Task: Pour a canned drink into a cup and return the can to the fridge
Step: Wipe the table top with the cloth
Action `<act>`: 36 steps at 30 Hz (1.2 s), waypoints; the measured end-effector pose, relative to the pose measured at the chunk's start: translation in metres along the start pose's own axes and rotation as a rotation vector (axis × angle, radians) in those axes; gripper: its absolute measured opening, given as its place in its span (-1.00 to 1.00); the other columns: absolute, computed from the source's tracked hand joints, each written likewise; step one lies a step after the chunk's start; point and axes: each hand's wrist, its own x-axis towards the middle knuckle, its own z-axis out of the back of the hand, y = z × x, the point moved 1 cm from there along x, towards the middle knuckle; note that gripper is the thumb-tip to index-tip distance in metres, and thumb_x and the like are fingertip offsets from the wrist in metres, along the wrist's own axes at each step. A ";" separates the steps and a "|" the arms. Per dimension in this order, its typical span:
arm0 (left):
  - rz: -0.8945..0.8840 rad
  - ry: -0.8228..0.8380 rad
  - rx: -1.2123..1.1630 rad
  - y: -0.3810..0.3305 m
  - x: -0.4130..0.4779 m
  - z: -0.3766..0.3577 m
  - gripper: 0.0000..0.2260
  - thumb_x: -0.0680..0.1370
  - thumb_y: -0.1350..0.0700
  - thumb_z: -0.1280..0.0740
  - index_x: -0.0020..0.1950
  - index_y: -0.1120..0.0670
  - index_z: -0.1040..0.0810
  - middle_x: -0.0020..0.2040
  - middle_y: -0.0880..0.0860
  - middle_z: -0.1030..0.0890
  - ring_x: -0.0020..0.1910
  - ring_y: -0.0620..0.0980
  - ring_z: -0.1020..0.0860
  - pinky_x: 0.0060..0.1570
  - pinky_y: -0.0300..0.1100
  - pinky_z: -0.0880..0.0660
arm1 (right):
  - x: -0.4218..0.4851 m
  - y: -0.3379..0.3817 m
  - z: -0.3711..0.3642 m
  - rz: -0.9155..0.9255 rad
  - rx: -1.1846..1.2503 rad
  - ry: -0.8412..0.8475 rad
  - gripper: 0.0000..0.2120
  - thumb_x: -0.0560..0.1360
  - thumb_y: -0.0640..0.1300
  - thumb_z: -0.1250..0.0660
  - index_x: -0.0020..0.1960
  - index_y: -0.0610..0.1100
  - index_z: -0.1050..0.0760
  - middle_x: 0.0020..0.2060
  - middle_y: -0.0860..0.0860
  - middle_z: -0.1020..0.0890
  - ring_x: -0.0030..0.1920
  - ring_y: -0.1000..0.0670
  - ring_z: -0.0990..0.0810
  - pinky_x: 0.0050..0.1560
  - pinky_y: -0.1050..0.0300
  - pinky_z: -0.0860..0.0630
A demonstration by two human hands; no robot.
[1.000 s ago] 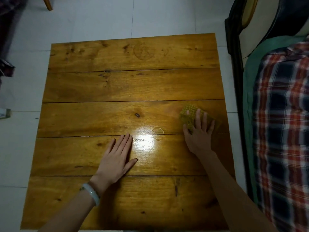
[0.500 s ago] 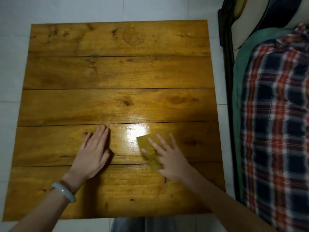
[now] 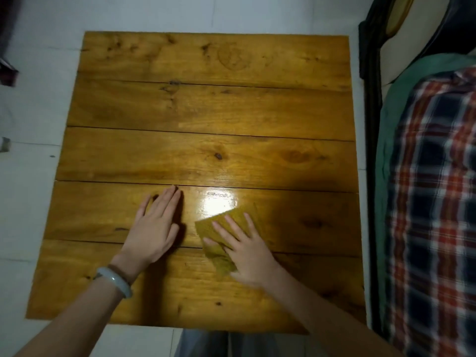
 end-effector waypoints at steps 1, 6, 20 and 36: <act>0.017 -0.015 -0.011 0.004 -0.001 0.001 -0.37 0.49 -0.06 0.09 0.52 0.20 -0.10 0.53 0.15 -0.12 0.51 0.06 -0.11 0.48 0.03 0.11 | -0.020 -0.009 -0.002 0.018 -0.013 -0.003 -0.31 0.41 0.30 0.00 0.51 0.14 -0.04 0.50 -0.04 -0.12 0.49 -0.20 -0.06 0.35 -0.45 0.01; 0.128 -0.045 -0.037 0.015 -0.011 -0.010 -0.31 0.50 -0.19 0.21 0.54 0.17 0.01 0.54 0.12 0.02 0.53 0.02 0.03 0.47 -0.02 0.23 | -0.021 -0.112 0.022 -0.307 -0.073 -0.097 -0.20 0.41 0.19 -0.15 0.50 0.16 0.24 0.51 -0.07 -0.01 0.49 -0.24 -0.01 0.38 -0.40 0.11; 0.348 -0.106 -0.120 0.036 -0.014 -0.022 -0.38 0.54 -0.11 0.12 0.49 0.21 -0.21 0.49 0.16 -0.26 0.49 0.07 -0.20 0.46 0.06 0.08 | 0.108 -0.013 0.034 -0.055 0.000 -0.058 -0.37 0.50 0.31 0.14 0.49 0.17 0.23 0.49 -0.05 0.15 0.50 -0.23 0.16 0.33 -0.38 0.41; 0.360 -0.161 -0.249 0.036 -0.015 -0.019 -0.41 0.52 -0.02 0.06 0.53 0.16 -0.08 0.54 0.09 -0.11 0.52 -0.02 -0.04 0.45 -0.03 0.22 | 0.168 -0.015 0.051 -0.292 0.020 -0.059 -0.42 0.54 0.31 0.17 0.48 0.17 0.25 0.47 -0.05 0.31 0.49 -0.22 0.28 0.25 -0.34 0.52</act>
